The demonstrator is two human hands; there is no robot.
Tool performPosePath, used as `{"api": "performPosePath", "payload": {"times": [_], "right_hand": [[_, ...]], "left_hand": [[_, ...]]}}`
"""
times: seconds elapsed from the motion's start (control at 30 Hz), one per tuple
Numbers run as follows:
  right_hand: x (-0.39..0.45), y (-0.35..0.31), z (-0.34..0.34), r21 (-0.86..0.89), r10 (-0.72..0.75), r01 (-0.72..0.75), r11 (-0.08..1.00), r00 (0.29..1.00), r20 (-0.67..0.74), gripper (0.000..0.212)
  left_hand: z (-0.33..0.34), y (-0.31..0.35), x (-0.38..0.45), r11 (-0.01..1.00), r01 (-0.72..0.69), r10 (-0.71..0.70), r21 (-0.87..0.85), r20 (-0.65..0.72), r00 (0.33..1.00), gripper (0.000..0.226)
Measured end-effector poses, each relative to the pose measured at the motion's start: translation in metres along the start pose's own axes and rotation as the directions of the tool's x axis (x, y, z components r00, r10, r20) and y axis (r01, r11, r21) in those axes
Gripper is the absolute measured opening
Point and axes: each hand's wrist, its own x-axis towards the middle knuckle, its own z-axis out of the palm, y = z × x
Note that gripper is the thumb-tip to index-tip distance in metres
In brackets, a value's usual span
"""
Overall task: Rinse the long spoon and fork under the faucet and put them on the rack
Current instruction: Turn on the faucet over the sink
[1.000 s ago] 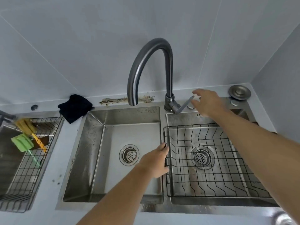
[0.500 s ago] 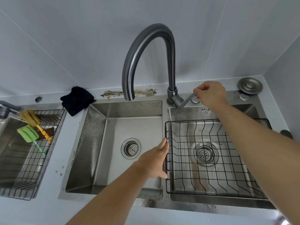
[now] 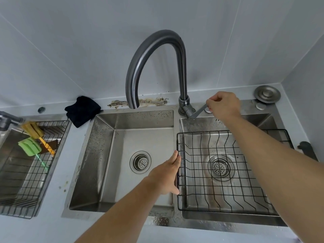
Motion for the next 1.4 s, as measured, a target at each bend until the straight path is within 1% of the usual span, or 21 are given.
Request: {"api": "performPosePath", "payload": {"times": [0.2, 0.53, 1.13, 1.4], "right_hand": [[-0.004, 0.001, 0.001, 0.035, 0.000, 0.000, 0.999, 1.000, -0.008, 0.006], [-0.006, 0.004, 0.003, 0.026, -0.009, 0.009, 1.000, 1.000, -0.008, 0.008], [-0.011, 0.008, 0.004, 0.000, -0.023, 0.023, 1.000, 0.999, -0.032, 0.007], [-0.013, 0.010, 0.005, 0.021, -0.014, 0.015, 1.000, 0.999, -0.035, 0.008]], "left_hand": [[0.002, -0.001, 0.001, 1.000, -0.005, 0.005, -0.003, -0.009, 1.000, 0.120], [0.006, -0.006, 0.005, 0.999, -0.003, 0.003, -0.051, -0.009, 1.000, 0.123], [0.007, -0.006, 0.004, 0.997, -0.003, 0.002, -0.071, -0.014, 1.000, 0.122], [0.007, -0.005, 0.004, 0.997, 0.006, -0.007, -0.071, -0.014, 1.000, 0.123]]}}
